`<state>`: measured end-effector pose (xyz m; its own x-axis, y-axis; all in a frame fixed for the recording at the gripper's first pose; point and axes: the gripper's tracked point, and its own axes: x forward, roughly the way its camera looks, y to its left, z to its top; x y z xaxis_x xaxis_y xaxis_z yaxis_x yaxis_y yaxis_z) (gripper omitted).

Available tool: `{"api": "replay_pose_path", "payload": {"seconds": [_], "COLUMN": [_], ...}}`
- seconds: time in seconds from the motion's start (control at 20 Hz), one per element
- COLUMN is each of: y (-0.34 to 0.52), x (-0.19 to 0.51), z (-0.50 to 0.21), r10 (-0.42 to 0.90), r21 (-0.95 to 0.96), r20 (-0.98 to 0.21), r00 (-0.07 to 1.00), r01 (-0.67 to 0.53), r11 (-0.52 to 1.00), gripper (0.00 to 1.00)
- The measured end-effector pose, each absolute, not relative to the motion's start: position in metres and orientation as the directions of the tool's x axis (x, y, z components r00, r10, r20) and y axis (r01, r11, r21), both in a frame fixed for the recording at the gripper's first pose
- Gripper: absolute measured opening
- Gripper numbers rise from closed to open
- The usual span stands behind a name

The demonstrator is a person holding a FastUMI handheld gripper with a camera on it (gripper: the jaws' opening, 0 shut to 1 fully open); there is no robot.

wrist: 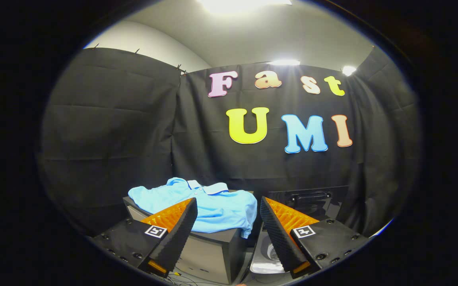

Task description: Put the clothes into the washing machine and then close the washing machine lid.

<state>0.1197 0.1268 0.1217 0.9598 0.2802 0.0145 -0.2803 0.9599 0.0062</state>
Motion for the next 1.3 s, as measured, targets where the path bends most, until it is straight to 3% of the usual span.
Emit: {"api": "replay_pose_path", "payload": {"seconds": [0.75,1.3], "y": [0.209,0.266], "x": [0.179,0.241], "z": [0.131,0.108], "r10": [0.442,0.486], "r21": [0.022,0.027], "r20": [-0.064,-0.207], "r00": [0.895,0.849], "r01": [-0.442,-0.491], "r11": [0.897,0.871], "gripper": [0.99,0.99]}}
